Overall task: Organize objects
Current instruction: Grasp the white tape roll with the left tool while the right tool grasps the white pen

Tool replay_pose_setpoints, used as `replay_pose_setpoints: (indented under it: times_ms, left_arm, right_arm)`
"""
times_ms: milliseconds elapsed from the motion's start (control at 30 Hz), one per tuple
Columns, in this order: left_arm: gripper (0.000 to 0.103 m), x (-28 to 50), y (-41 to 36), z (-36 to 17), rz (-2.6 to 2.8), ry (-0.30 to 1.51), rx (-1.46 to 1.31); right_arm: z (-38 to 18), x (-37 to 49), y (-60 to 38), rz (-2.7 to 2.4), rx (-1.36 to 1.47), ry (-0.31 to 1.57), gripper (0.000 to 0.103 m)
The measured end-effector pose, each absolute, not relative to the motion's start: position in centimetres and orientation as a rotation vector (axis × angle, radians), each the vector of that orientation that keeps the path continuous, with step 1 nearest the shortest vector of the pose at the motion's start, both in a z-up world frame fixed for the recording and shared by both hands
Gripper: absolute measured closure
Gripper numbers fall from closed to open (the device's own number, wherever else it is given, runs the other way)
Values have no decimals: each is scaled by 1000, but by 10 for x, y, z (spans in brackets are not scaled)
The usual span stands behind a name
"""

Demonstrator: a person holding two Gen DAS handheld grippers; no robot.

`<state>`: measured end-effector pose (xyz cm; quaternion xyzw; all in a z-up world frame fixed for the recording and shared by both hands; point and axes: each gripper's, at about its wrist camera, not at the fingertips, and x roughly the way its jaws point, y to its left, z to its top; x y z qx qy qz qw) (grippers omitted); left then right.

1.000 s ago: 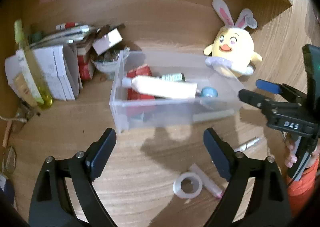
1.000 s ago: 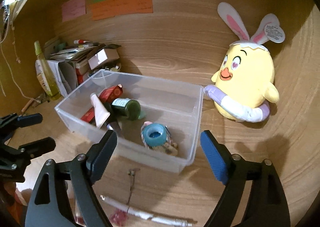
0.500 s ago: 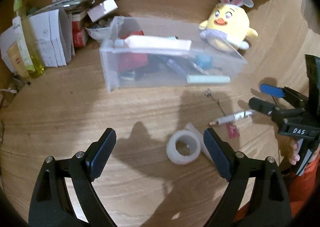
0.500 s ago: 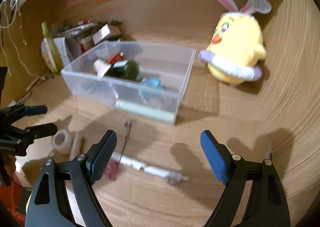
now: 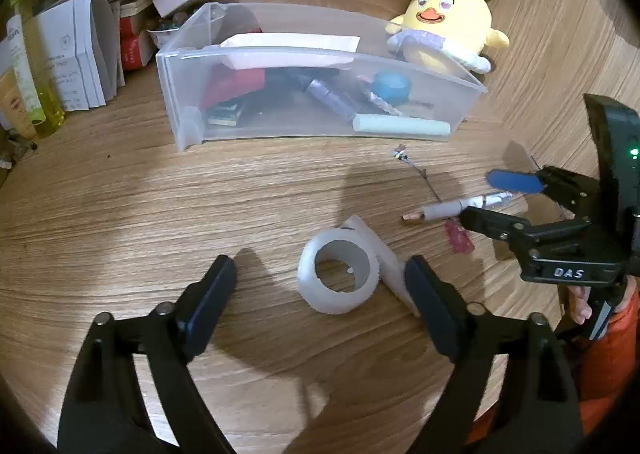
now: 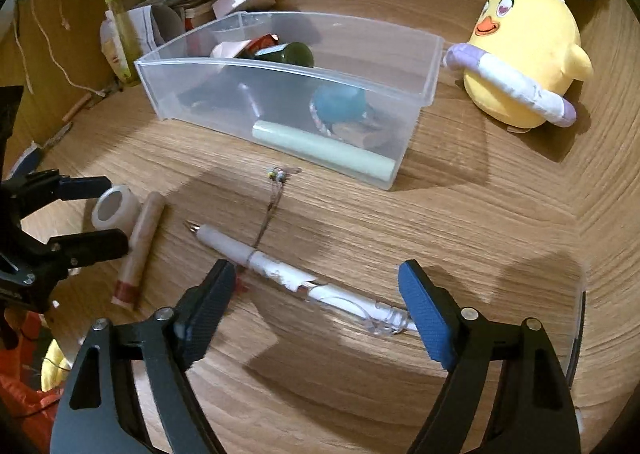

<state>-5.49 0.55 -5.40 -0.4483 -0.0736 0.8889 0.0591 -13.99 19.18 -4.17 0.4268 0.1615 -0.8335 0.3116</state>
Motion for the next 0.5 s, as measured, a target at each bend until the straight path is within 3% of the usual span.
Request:
replay_pose_setpoints:
  times_ms: [133,200,333,500]
  left_arm:
    - [30,-55,6,-54,2695,-223,-1348]
    - [35,-55,7,-53,2696,-226,-1341]
    - [44,-54,7,-53,2686,-240,-1329]
    - [61,-52,5,-53,2687,-237,-1328]
  right_arm:
    - [-42,-140,193,-2195,1124,438,49]
    - [-41,-139,193,-2189,1117,441,64]
    - [-40,-135,189,-2167,1106,444,76]
    - [-39,-130,185,-2102,1119,374,93]
